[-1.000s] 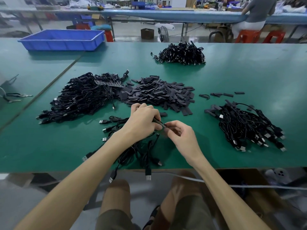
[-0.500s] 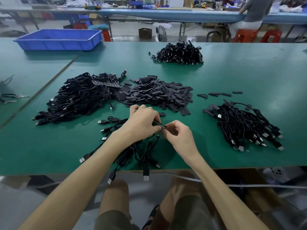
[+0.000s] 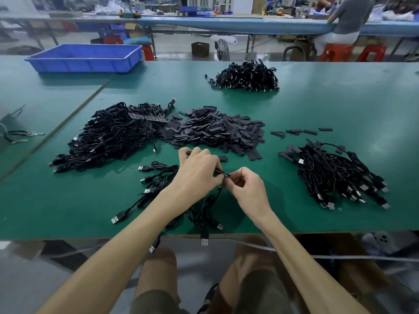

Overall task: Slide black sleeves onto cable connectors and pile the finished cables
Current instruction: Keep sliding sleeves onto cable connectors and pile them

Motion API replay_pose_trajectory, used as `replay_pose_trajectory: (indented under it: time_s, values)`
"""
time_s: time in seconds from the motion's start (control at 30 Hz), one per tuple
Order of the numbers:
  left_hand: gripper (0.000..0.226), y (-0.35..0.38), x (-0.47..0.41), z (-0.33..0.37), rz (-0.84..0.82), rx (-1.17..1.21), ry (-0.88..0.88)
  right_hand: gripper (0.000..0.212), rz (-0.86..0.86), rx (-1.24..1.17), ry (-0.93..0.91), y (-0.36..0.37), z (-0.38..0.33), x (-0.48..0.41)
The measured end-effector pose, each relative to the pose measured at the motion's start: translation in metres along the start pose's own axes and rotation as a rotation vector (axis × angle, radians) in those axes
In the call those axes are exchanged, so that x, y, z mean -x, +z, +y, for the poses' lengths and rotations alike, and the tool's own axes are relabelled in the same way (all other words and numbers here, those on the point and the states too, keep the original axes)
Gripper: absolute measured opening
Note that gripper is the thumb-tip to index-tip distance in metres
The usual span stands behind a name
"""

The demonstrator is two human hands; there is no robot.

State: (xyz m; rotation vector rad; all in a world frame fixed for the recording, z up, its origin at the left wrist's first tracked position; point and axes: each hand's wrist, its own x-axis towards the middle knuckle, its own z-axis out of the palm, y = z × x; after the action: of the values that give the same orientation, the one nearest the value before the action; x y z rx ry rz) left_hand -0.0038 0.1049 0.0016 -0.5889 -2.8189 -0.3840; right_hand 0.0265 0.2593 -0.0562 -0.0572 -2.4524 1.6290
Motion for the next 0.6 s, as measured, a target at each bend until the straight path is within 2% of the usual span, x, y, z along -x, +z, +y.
replay_pose_trajectory:
  time_s: [0.33, 0.6]
  values:
    - [0.014, 0.002, 0.005, 0.002, 0.065, 0.046, -0.069, 0.018, 0.025, 0.016, -0.016, -0.001, -0.002, 0.001]
    - [0.02, 0.011, 0.005, 0.005, 0.118, -0.105, -0.091, 0.012, 0.024, -0.05, 0.022, -0.002, -0.002, 0.004]
